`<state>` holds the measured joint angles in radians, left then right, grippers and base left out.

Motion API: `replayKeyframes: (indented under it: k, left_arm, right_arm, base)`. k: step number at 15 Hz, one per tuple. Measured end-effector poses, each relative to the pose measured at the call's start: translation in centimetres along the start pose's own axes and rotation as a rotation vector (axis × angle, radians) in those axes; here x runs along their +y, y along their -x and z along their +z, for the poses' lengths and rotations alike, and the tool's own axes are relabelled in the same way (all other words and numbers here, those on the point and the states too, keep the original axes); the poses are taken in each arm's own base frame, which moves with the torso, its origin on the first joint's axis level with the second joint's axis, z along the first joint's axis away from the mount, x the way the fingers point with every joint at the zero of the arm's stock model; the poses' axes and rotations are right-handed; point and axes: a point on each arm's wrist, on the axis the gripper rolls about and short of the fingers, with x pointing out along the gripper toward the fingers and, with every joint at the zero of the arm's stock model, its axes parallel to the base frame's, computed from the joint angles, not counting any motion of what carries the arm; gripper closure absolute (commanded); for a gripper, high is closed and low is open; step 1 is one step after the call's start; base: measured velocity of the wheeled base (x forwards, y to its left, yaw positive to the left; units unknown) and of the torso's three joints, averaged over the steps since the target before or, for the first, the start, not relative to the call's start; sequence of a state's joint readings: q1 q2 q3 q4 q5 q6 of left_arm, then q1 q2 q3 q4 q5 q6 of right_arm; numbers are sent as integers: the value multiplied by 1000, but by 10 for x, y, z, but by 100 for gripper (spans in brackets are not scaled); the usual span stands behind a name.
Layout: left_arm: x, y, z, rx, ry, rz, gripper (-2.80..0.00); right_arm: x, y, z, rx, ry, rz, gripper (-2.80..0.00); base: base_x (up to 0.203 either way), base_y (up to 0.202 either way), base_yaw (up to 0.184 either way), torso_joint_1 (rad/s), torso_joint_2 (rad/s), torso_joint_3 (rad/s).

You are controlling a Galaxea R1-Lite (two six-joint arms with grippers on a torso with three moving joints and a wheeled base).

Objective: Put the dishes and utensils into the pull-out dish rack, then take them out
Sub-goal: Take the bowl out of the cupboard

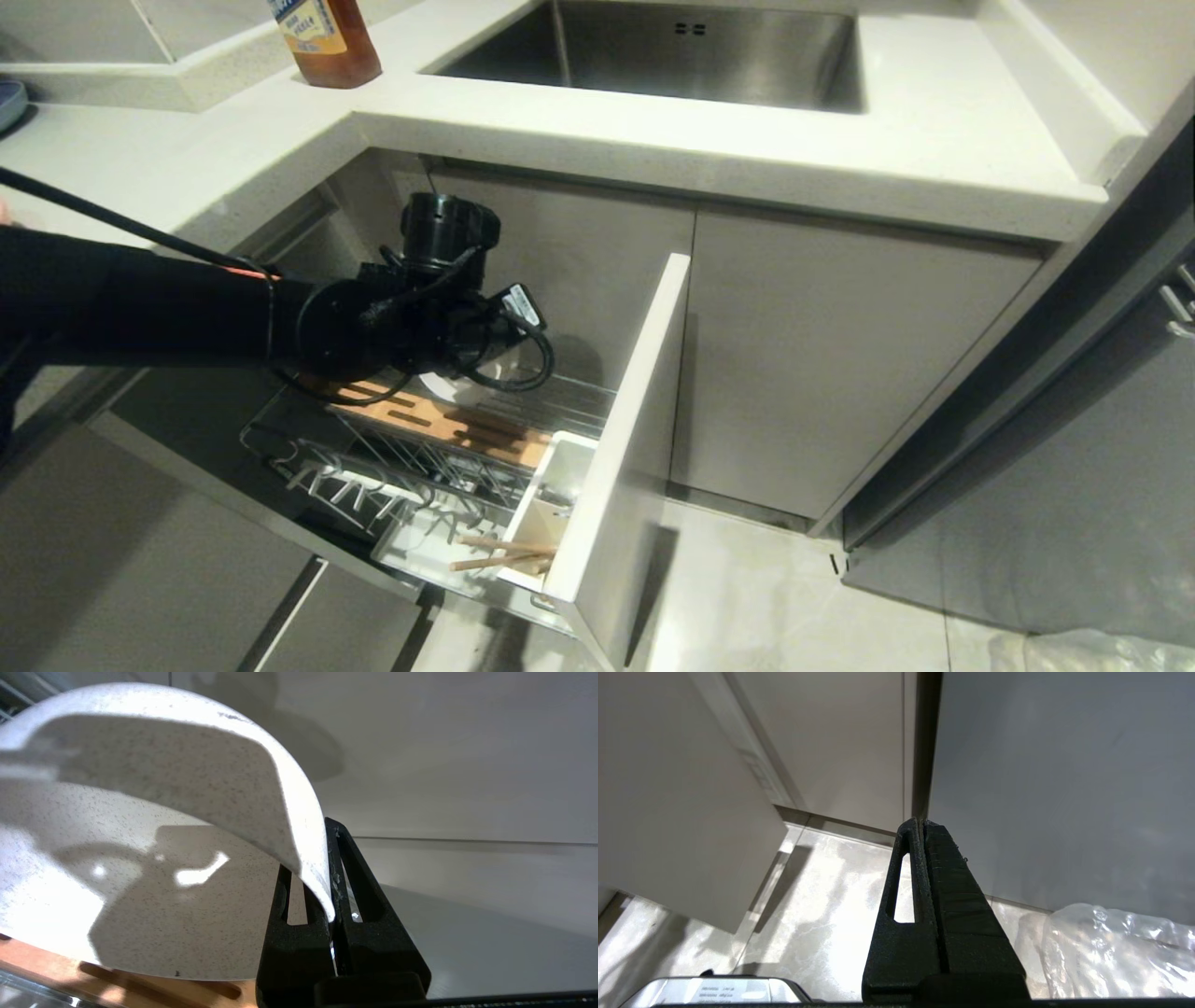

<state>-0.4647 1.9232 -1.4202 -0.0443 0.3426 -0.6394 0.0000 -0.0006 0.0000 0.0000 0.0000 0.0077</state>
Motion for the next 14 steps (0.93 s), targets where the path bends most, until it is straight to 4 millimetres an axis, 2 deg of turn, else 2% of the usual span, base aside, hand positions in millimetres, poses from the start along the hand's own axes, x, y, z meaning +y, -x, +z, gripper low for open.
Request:
replayKeyframes:
  k: [4,6,9,11,14]
  left_arm:
    - [-8,43,16,-48,12,-70,0]
    - [-12,72,22,-73,14,-113,0]
    - [-19,138,25,-107,-4,-182,0]
    - [-19,196,28,-143,-37,-224,0]
    - [0,259,49,-266,-141,-195,0]
  right_arm:
    - [0,0,0,0,0,0,0]
    - [0,0,0,0,0,0,0]
    - [0,0,0,0,0,0,0]
    - [0,0,0,0,0,0,0]
    - [0,0,0,0,0,0,0]
  base:
    - [0,0,0,0,0,0]
    - [0,0,0,0,0,0]
    - [0,0,0,0,0,0]
    - [0,0,0,0,0,0]
    - [0,0,0,0,0,0]
